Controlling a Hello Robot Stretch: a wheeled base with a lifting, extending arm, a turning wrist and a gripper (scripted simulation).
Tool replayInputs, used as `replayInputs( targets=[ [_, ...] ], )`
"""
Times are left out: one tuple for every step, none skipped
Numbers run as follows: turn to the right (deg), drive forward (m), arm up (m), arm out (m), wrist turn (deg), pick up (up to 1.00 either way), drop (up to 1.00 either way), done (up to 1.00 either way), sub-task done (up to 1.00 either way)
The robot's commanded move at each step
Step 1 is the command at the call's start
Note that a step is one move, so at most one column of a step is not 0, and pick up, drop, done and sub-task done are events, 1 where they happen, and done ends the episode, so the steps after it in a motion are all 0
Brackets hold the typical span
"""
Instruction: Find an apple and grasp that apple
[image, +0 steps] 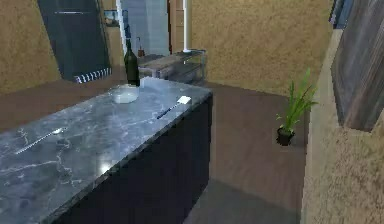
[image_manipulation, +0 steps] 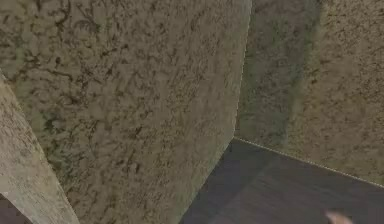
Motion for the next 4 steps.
replayInputs(
  targets=[
    [-45.0,0.0,0.0,0.0,0.0,0.0,0.0,0.0,0.0],
    [-15.0,0.0,0.0,0.0,0.0,0.0,0.0,0.0,0.0],
    [0.0,0.3,0.0,0.0,0.0,0.0,0.0,0.0,0.0],
    [-45.0,0.0,0.0,0.0,0.0,0.0,0.0,0.0,0.0]
  ],
)
